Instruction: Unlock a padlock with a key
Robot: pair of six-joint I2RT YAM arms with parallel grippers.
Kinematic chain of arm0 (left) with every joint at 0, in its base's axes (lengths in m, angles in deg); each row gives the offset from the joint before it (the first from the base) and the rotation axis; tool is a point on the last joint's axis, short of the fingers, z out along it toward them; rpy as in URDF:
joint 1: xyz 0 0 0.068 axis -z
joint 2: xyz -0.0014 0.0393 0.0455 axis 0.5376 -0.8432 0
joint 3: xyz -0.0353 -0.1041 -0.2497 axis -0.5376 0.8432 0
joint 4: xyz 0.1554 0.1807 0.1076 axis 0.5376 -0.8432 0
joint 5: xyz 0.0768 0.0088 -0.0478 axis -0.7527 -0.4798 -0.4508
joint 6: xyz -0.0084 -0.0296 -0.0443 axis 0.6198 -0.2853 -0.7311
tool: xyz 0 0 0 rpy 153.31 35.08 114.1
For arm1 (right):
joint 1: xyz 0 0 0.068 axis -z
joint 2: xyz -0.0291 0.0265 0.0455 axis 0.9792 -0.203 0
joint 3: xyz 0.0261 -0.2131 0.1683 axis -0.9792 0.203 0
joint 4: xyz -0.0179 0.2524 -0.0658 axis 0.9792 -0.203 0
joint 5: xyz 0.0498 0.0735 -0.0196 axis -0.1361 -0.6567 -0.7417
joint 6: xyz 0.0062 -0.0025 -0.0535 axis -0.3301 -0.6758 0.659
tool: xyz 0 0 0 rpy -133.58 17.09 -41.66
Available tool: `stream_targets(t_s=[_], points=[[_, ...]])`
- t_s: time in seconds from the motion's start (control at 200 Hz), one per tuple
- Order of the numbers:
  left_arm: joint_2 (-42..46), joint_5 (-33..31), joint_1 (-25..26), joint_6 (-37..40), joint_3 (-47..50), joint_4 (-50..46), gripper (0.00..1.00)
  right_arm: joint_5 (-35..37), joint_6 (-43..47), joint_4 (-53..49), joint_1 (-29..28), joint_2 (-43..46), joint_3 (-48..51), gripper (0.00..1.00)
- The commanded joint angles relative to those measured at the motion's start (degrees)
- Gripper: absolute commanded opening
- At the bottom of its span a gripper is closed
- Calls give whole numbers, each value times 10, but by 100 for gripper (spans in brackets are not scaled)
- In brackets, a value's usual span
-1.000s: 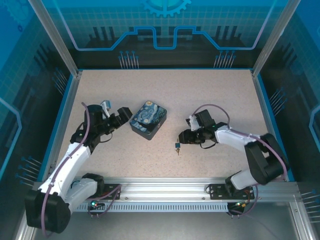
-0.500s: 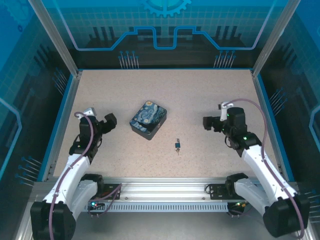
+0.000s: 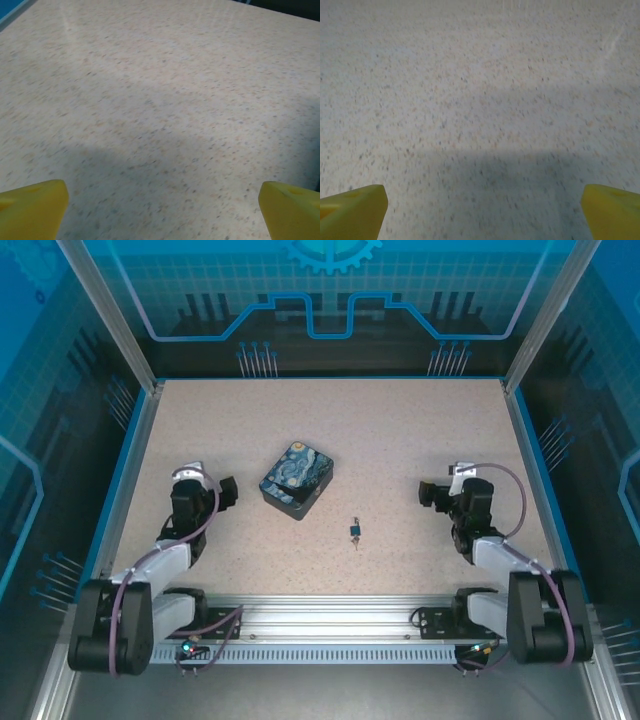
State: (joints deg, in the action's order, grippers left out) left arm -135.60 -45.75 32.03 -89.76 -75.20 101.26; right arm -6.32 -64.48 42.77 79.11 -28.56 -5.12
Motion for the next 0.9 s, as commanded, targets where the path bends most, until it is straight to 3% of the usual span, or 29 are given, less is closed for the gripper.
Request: stream_targets(t_s=[0.0, 0.14, 0.215, 0.41, 0.475, 0.545, 0.615, 0.89], points=[[-41, 77, -7, 45, 5, 139, 99, -22, 21, 133, -1, -46, -20, 100], [-100, 119, -7, 58, 4, 233, 99, -34, 30, 229, 0, -126, -12, 100], [-115, 129, -8, 73, -11, 226, 99, -41, 37, 304, -4, -171, 3, 100], [-263, 140, -9, 88, 8, 430, 99, -15, 59, 152, -27, -178, -80, 100], [-232, 123, -8, 82, -6, 347, 99, 7, 71, 142, -44, -180, -86, 100], [-248, 129, -8, 85, -25, 341, 99, 3, 70, 140, -42, -180, -87, 100], [-242, 107, -9, 80, -69, 246, 99, 3, 70, 139, -42, -180, -87, 100], [-242, 104, -8, 79, -64, 257, 99, 5, 74, 139, -45, -180, -88, 100]])
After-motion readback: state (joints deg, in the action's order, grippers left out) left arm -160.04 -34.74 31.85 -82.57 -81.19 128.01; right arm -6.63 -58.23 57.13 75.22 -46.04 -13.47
